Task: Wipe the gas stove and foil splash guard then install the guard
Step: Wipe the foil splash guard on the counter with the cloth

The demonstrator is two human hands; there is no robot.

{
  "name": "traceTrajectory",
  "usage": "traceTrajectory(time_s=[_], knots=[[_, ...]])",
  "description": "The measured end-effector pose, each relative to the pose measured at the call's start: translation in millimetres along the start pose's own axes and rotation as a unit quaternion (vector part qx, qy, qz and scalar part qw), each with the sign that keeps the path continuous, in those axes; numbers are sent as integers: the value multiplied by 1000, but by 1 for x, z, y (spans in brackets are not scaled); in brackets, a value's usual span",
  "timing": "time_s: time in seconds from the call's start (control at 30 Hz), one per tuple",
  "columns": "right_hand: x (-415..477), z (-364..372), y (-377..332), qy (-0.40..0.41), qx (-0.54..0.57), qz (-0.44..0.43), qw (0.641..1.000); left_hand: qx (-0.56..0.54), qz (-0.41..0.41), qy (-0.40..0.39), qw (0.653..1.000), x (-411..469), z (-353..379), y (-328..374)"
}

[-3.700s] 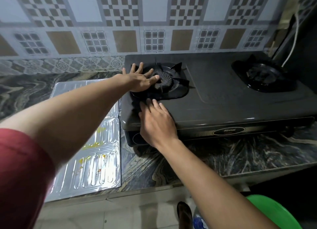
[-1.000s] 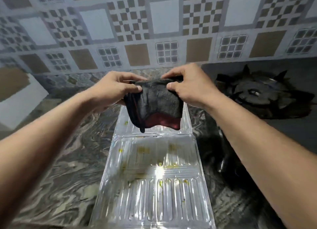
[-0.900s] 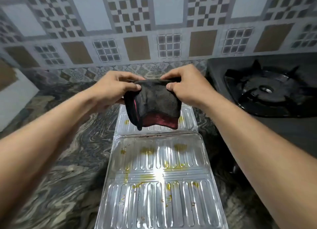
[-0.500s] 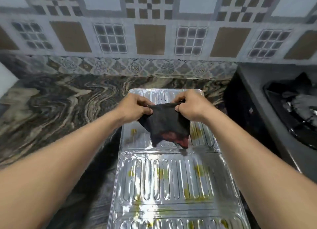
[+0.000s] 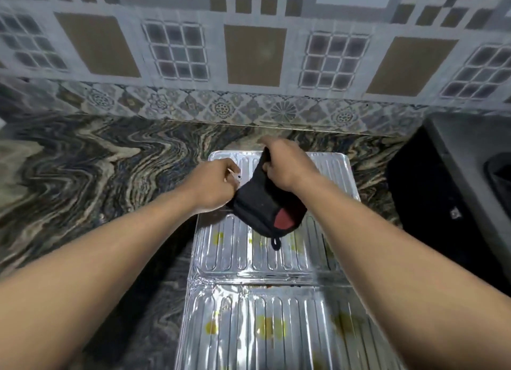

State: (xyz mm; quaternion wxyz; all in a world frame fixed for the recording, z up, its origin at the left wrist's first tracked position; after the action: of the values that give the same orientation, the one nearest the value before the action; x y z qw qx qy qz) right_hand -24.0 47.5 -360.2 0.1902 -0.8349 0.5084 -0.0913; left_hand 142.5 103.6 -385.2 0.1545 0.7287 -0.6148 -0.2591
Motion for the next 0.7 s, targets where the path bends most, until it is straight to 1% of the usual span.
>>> traceTrajectory(time_s=[0.07,0.13,0.17,0.23,0.27,0.3,0.37,0.47,0.53,0.63,0.7], knots=[[-4,15,-3,46,6,-7,999,83,48,10,995,6,-7,-16],[-14,30,-4,83,-30,29,996,156,62,-18,986,12,-13,-31],[-18,39,-6,72,-49,57,995,186,64,-36,980,14,-15,-38],[-27,56,-9,7,-56,113,992,247,72,-76,963,18,-17,-51],[-30,65,-9,-19,-55,126,990,274,74,-94,954,18,-17,-55],[-31,71,-9,-29,-56,131,989,297,75,-109,946,19,-17,-59],[-29,79,-9,-7,-48,131,990,329,77,-130,932,22,-20,-63],[-22,82,-5,56,-36,118,991,358,94,-143,918,23,-23,-67],[-19,83,-3,82,14,109,991,373,107,-144,910,22,-23,-67],[-19,88,-8,97,82,72,989,379,114,-148,906,21,-23,-69],[-20,92,-17,91,85,27,992,375,116,-150,907,22,-22,-70]])
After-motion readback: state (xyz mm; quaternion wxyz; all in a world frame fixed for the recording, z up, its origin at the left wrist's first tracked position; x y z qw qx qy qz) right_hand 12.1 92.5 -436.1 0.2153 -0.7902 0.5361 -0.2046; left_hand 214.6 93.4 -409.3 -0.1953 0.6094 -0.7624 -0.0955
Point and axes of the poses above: each hand's wrist, its own x-axis towards the middle knuckle, its own z-axis out of the palm, y = z × x, the point moved 1 cm from there along x, towards the middle knuckle, and after that the axes turned 5 degrees about -z, right-handed, at the moved point
